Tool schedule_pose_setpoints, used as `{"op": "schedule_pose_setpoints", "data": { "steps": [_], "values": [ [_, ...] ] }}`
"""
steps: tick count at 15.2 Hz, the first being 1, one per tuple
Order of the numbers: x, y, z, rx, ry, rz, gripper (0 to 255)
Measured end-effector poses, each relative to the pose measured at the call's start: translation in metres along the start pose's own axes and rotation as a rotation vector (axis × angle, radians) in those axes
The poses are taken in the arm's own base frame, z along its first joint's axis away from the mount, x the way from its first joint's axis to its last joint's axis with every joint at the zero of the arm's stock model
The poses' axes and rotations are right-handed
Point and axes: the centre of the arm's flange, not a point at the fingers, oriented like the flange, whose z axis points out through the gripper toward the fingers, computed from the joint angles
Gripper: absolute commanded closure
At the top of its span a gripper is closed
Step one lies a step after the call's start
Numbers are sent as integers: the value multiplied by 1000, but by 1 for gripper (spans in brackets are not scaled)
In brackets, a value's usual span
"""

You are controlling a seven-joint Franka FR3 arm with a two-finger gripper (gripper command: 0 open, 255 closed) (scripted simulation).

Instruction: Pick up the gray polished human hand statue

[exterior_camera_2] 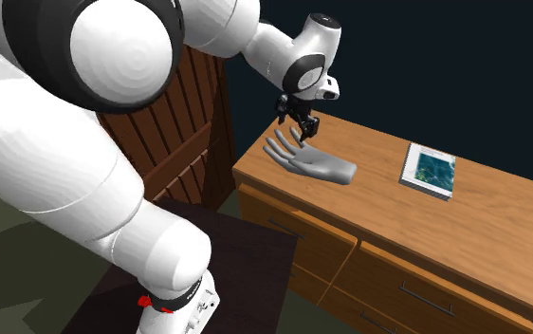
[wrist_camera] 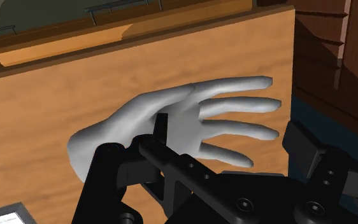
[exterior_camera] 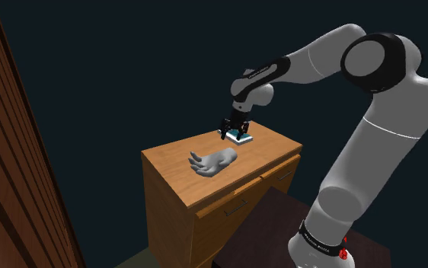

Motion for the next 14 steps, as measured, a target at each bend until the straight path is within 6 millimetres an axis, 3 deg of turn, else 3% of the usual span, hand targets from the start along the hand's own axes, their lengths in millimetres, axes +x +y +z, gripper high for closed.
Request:
{"op": "schedule_pose_setpoints", "data": {
  "steps": [14],
  "values": [
    [77, 98, 150, 103, -26, 320, 0]
  ]
}}
